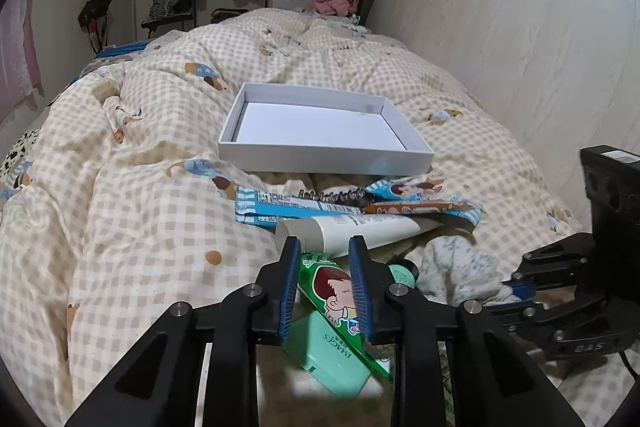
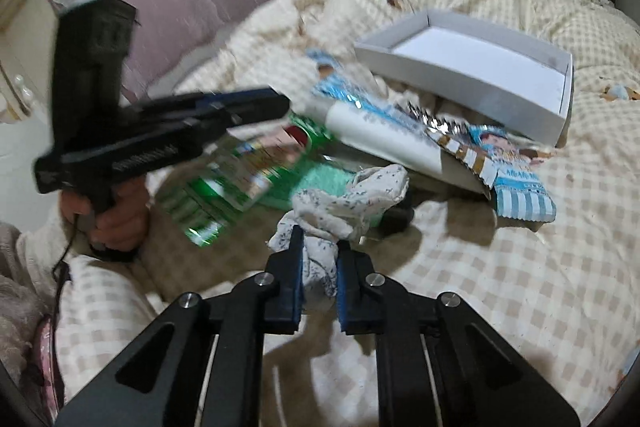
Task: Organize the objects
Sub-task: 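Carry the cloth with the right tool while the left tool carries the candy over the white box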
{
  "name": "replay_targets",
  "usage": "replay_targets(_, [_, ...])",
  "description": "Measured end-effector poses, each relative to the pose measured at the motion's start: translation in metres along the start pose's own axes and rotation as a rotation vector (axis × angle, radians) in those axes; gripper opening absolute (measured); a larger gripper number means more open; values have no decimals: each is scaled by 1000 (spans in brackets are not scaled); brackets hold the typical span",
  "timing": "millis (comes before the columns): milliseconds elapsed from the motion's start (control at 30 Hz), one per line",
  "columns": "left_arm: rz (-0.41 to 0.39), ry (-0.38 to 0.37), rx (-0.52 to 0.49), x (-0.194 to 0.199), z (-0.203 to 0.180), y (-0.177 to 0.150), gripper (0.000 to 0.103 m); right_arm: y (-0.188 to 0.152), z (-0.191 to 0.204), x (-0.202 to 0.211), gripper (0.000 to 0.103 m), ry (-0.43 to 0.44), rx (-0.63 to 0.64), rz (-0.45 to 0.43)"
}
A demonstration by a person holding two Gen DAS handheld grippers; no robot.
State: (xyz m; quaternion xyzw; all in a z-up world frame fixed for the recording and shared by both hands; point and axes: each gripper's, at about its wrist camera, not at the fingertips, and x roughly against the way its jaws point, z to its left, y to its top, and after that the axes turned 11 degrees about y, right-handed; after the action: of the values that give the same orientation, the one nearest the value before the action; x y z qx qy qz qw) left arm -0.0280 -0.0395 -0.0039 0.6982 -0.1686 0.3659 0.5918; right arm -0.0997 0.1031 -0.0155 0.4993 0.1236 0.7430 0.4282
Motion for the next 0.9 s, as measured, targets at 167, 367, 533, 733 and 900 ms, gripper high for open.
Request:
replay_targets(167, [122,-111,3,-10,12,11,25,-4,0,4,14,16,-9,-54])
replay_targets(367, [254,-267,3,-11,45,28,25,-7,-21,13,14,72,-100,-120])
replay_targets(533, [387,-191,37,-31,42,31,35,-6,-30,14,14,103,-146,-139])
replay_targets(733, [374,-8,-26,-41,5,51,49,-7,-30,16,15,96,-147,-146])
replay_targets(900, [337,231,-178,-49,-33,45,52,-10,-31,18,15,95,-155,-151])
